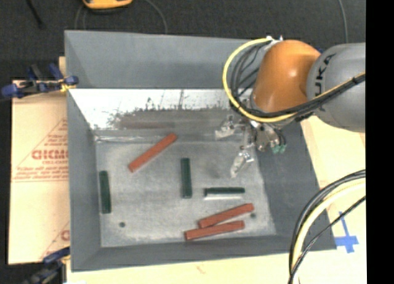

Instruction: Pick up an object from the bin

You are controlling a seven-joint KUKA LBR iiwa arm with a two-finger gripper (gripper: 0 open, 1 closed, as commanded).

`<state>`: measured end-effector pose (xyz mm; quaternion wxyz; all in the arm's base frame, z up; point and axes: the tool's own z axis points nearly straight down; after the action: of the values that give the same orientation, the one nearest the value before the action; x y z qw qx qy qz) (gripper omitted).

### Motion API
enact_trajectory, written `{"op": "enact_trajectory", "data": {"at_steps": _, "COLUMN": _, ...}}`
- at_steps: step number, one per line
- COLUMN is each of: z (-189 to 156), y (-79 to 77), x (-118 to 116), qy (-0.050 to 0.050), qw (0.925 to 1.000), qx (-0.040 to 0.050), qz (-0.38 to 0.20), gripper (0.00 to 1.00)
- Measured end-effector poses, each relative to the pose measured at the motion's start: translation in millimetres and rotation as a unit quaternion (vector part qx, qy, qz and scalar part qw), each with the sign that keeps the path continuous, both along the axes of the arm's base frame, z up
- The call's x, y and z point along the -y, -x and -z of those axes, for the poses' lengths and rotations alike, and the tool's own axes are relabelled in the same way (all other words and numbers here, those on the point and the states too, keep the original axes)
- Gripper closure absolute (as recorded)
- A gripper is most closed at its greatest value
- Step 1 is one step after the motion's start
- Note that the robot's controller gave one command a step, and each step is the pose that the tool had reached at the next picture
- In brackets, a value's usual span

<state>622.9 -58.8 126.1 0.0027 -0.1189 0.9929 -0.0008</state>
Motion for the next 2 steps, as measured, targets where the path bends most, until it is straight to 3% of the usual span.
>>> {"op": "enact_trajectory", "data": {"at_steps": 1, "z": 0.0, "y": 0.0, "x": 0.0, "qy": 0.000, "qw": 1.0000, "qx": 0.0000, "qz": 0.000, "gripper": 0.00}}
{"op": "enact_trajectory", "data": {"at_steps": 2, "z": 21.5, "y": 47.2, "x": -17.6, "qy": 0.000, "qw": 0.9966, "qx": 0.0010, "qz": -0.082, "gripper": 0.00}}
